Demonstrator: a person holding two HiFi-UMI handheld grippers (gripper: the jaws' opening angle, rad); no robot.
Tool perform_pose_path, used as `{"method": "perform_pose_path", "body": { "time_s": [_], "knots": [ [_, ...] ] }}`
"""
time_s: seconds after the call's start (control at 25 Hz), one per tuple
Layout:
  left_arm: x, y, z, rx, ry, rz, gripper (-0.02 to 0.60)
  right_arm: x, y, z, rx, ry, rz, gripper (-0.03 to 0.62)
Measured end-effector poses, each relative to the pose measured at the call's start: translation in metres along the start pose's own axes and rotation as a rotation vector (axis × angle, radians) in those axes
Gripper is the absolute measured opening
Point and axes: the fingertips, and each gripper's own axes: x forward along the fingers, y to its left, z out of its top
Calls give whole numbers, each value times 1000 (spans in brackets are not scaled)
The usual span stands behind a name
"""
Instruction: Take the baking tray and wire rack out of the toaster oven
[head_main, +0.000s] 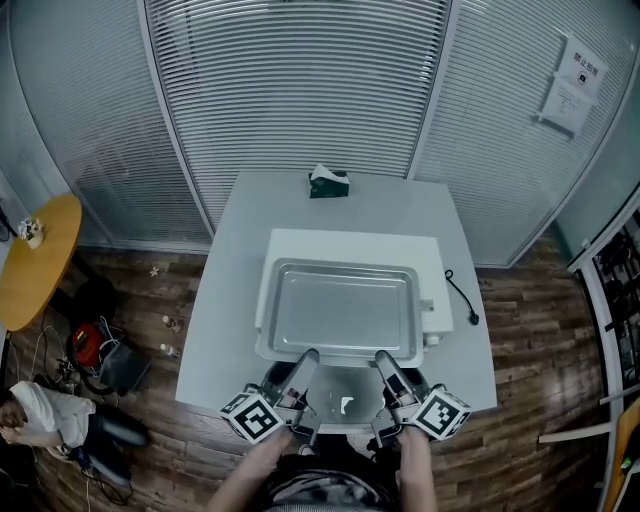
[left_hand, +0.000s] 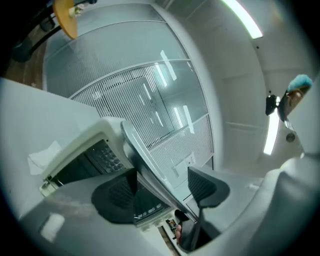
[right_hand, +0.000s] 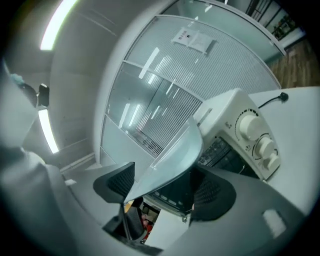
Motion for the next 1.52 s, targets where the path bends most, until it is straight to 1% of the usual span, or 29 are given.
{"method": "perform_pose_path", "body": {
  "time_s": [0.12, 0.2, 0.32, 0.36, 0.44, 0.48, 0.52, 0.56, 0.6, 0.68, 0.72, 0.84, 0.92, 0.96, 1.0, 1.16, 1.28, 1.52],
  "knots": [
    [-11, 1, -4, 95, 19, 23, 321, -18, -11, 2, -61, -12, -84, 351],
    [-25, 5, -3, 211, 25, 67, 321, -30, -14, 3, -144, -23, -133, 362],
    [-48, 3, 9, 444, 6, 153, 321, -47, -14, 5, -370, -42, -224, 362],
    [-54, 1, 14, 542, 6, 178, 321, -51, -12, 6, -450, -48, -246, 362],
    [-61, -3, 21, 762, 28, 212, 322, -56, -5, 6, -600, -52, -261, 362],
    [-62, -6, 23, 864, 48, 220, 327, -57, -1, 6, -667, -50, -264, 362],
    [-61, -7, 23, 948, 72, 223, 331, -58, 3, 5, -726, -45, -267, 362],
    [-60, -9, 24, 1009, 95, 225, 333, -57, 6, 4, -776, -37, -270, 364],
    [-58, -8, 24, 1049, 117, 228, 340, -55, 8, 3, -817, -25, -273, 364],
    [-52, -4, 26, 1090, 152, 237, 373, -50, 9, 1, -874, 5, -282, 367],
    [-48, -2, 27, 1093, 164, 239, 376, -47, 8, 1, -885, 14, -286, 370],
    [-39, 6, 28, 1063, 172, 236, 376, -42, 5, 5, -852, 3, -292, 373],
    [-36, 8, 28, 1085, 178, 237, 365, -40, 1, 6, -840, 7, -296, 370],
    [-34, 8, 28, 1105, 180, 239, 344, -39, -1, 6, -849, 15, -302, 367],
    [-33, 8, 28, 1115, 182, 240, 341, -37, -3, 6, -864, 22, -311, 365],
    [-24, 9, 32, 1126, 182, 234, 341, -27, -7, 13, -900, 30, -348, 365],
    [-15, 13, 33, 1157, 195, 242, 341, -18, -11, 20, -900, 43, -357, 367],
    [4, 19, 39, 1140, 202, 238, 339, -1, -21, 32, -888, 70, -363, 368]
  ]
}}
